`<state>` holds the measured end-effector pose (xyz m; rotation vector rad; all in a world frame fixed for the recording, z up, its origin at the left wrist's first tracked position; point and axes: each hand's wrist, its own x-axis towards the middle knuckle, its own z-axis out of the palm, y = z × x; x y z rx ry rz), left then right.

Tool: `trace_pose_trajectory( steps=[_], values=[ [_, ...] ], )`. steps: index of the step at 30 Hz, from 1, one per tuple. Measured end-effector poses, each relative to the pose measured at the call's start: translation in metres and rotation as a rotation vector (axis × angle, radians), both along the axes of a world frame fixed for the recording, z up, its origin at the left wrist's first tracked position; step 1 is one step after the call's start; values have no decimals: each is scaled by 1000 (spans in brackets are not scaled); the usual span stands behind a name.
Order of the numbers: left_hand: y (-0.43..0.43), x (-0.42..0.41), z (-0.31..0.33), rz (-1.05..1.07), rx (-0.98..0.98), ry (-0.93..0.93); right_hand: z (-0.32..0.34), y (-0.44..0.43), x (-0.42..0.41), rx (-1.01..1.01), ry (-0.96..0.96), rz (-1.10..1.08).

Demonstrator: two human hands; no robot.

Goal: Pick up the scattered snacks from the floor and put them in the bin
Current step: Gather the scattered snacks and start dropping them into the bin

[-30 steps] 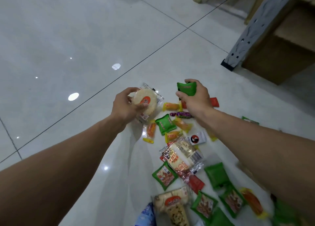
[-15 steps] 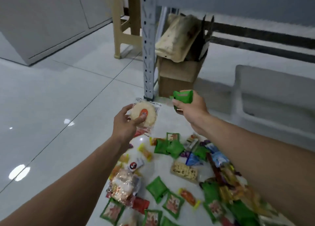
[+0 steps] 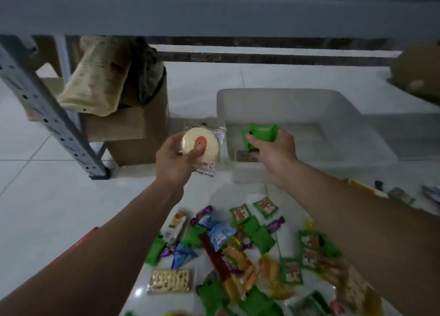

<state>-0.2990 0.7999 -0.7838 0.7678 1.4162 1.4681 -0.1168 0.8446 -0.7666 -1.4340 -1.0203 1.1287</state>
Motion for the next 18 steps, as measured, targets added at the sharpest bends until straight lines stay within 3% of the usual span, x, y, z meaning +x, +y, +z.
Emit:
trace_pose_trajectory(
  steps=[11,18],
  values=[
    [105,92,-22,-142,-46,55,-35,67,67,-102,100,-249],
    [120,98,-48,-212,-79,254,-56,80,74,-163,-1,-294]
  ],
)
